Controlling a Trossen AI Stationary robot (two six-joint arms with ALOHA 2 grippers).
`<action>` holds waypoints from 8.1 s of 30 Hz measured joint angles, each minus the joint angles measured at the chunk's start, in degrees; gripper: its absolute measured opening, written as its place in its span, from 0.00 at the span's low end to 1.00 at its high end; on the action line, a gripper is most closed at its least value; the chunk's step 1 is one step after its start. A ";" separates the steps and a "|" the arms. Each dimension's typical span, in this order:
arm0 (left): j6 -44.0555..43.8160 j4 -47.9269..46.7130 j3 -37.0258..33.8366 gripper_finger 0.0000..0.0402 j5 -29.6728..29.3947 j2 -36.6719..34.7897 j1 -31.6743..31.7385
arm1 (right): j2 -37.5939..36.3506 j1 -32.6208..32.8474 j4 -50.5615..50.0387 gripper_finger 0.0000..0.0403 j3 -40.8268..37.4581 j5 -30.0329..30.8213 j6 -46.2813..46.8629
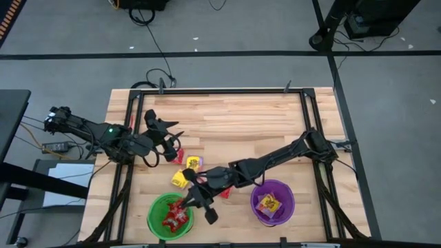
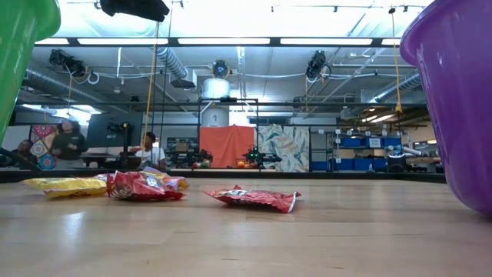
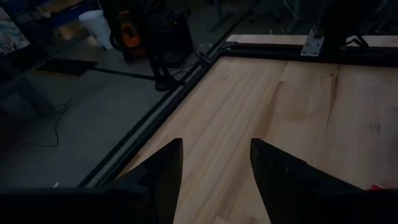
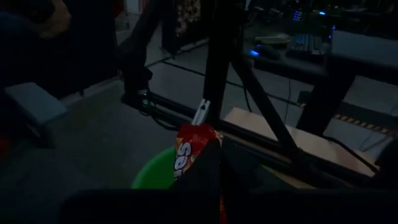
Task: Sort candy by brand, put in halloween buckets
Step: Put the red candy into the green bucket, then put the yellow candy into the purple bucket
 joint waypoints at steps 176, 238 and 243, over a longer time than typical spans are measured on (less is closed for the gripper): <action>12.19 28.61 -17.92 0.48 72.13 22.07 45.20 | -77.81 -0.67 -65.43 0.25 -32.30 51.67 30.50; -0.25 26.46 -17.70 0.79 67.06 34.42 30.27 | -72.30 -0.68 -56.75 0.25 -32.28 43.56 22.97; -0.24 26.99 -17.60 0.75 68.52 36.67 30.38 | -72.32 -0.69 -56.77 0.25 -32.28 44.32 22.29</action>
